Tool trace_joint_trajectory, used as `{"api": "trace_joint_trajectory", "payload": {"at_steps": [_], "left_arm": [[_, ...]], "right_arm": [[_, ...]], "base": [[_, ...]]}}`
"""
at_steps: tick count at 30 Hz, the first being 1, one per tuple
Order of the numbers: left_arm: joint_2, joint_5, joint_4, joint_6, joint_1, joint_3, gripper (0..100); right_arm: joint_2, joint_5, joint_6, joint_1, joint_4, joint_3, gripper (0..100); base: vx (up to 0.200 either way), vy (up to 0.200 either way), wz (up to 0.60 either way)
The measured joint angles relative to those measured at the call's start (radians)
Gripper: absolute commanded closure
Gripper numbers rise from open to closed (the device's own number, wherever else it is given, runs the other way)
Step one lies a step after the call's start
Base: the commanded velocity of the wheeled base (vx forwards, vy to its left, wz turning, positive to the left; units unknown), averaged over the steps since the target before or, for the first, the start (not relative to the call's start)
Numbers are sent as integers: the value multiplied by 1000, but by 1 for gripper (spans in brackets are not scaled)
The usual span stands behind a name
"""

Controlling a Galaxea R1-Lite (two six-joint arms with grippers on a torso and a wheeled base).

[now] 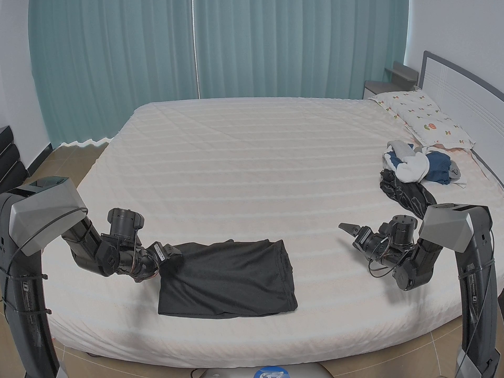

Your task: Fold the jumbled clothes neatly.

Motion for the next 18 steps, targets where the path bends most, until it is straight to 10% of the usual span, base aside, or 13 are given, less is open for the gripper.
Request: {"api": "trace_joint_trajectory", "payload": {"at_steps": [8,18], "left_arm": [[-27,-4,2,-13,7,0,0],[-36,-13,-12,22,33,29,0]], "right_arm": [[2,-6,-5,21,-18,25,0],[-20,-6,-5,35,-54,68,0]], "base": [[0,0,0],[0,200,0]]}}
